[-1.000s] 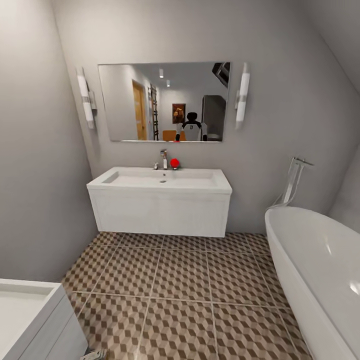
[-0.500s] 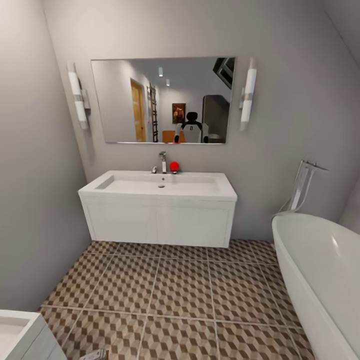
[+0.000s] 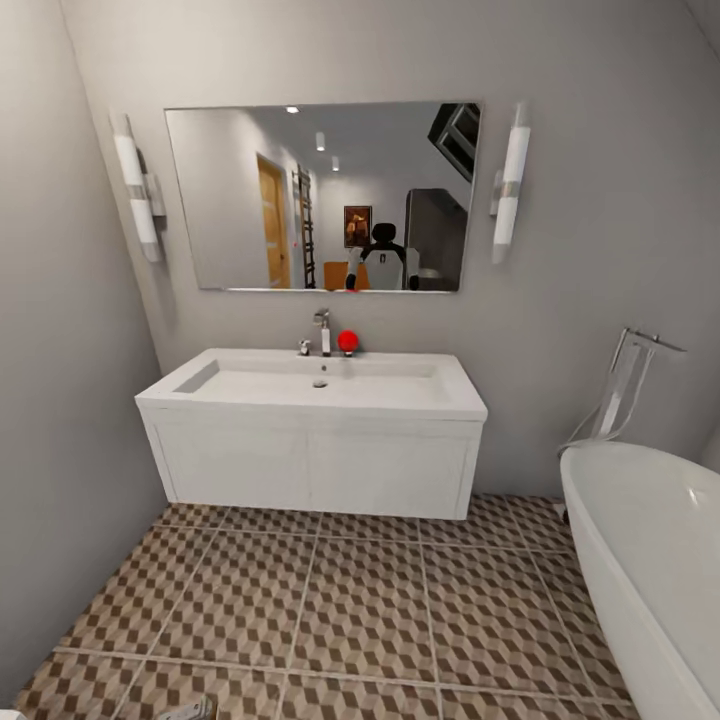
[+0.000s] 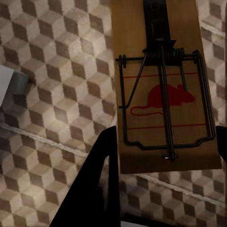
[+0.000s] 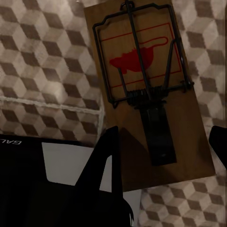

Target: Take the four mousetraps from the cabinet in the bathroom and place them on the bathroom floor. Make sure all four end up on the same floor surface, and ensure that at least two of them are either under or directly next to the same bathroom sink.

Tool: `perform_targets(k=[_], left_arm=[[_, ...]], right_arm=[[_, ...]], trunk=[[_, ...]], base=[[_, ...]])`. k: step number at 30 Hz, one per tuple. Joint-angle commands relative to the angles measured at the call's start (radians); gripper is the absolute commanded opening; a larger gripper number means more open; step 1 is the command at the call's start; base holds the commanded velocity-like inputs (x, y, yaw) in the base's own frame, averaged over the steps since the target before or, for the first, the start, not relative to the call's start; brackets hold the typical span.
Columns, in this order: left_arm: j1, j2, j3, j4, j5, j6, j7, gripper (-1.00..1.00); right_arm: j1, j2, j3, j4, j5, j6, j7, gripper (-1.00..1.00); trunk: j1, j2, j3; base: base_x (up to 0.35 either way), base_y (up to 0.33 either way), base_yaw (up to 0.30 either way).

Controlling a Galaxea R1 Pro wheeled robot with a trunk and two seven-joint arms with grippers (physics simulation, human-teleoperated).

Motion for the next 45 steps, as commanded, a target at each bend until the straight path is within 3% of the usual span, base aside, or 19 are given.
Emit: perform_targets(k=[1,31,45], left_arm=[[-0.001,0.000,-0.008,0.000,0.009,0.004,-0.003,-1.00],[-0.001,0.000,-0.008,0.000,0.009,0.003,-0.003,-1.00],[-0.001,0.000,-0.008,-0.001,0.009,-0.001,-0.004,-1.00]], right_arm=[[-0.001,0.000,-0.008,0.001,0.010,0.001,0.002,-1.00],[-0.001,-0.006,-0.008,0.001,0.010,-0.007,-0.007,-1.00],[-0.001,-0.007,-0.008,0.001,0.010,-0.007,-0.008,-1.00]], trunk=[[0.001,0.000,-0.001],[0.001,0.000,-0.001],[0.001,0.000,-0.001]], base=[[0.323,0.000,0.000],[0.314,0.000,0.000],[0.125,0.000,0.000]])
